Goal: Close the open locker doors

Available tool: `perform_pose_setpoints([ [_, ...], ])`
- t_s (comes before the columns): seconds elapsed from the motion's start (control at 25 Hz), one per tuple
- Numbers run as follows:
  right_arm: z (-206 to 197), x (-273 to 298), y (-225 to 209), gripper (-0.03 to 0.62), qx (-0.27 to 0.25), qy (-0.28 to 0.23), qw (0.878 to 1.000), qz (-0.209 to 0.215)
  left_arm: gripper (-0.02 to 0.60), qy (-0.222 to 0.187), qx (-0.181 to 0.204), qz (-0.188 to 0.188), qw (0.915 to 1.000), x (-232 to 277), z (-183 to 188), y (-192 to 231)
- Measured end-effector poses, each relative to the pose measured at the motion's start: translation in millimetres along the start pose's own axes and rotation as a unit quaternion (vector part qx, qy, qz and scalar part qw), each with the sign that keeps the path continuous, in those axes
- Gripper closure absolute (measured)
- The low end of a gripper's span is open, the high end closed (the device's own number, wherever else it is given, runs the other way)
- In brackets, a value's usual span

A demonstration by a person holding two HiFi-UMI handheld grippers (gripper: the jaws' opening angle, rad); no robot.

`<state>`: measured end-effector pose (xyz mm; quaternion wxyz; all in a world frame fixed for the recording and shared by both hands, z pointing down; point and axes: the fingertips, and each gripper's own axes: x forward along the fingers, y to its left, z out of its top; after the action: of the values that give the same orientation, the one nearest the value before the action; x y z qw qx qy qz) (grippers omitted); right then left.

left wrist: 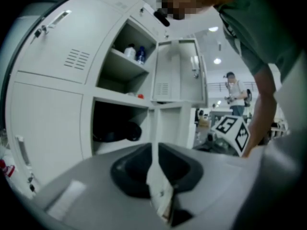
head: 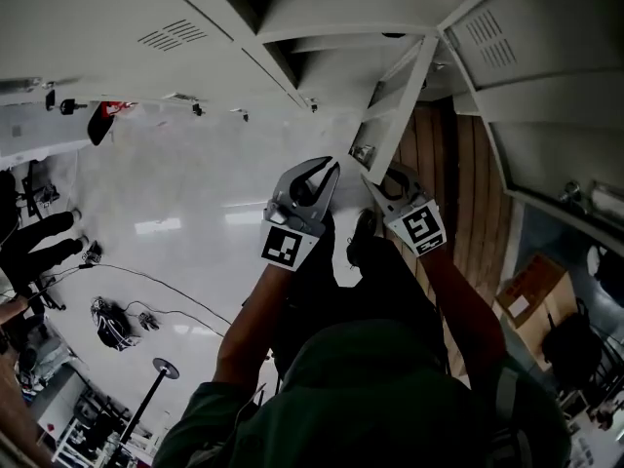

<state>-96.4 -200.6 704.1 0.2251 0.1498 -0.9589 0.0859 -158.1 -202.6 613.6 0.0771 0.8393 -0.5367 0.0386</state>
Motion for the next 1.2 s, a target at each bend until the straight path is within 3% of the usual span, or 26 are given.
perform_pose_setpoints([
  [0.28,55.1,84.3,3.2,0.502,-0.002,-0.022,1.0,0.003,0.572,-0.007,-0.009,0.03,0.9995,-22.6,10.4,66.7],
  [0.52,105.0,141.0,-15.4,0.503,-0.001,-0.04,0.999,-0.032,0.574,-0.017,-0.001,0.036,0.9992,-31.2,28.9,112.8],
  [0.76,129.2,174.6,-37.0,0.508,0.015,-0.056,0.996,-0.074,0.578,-0.025,0.007,0.041,0.9988,-33.5,37.1,143.9],
  [1.0,147.7,173.6,-65.6,0.51,0.021,-0.064,0.992,-0.105,0.578,-0.033,0.005,0.038,0.9987,-24.1,52.6,144.2],
  [1.2,145.4,179.8,-70.8,0.565,0.022,-0.053,0.992,-0.115,0.578,-0.038,0.006,0.038,0.9985,-27.8,53.8,143.8],
])
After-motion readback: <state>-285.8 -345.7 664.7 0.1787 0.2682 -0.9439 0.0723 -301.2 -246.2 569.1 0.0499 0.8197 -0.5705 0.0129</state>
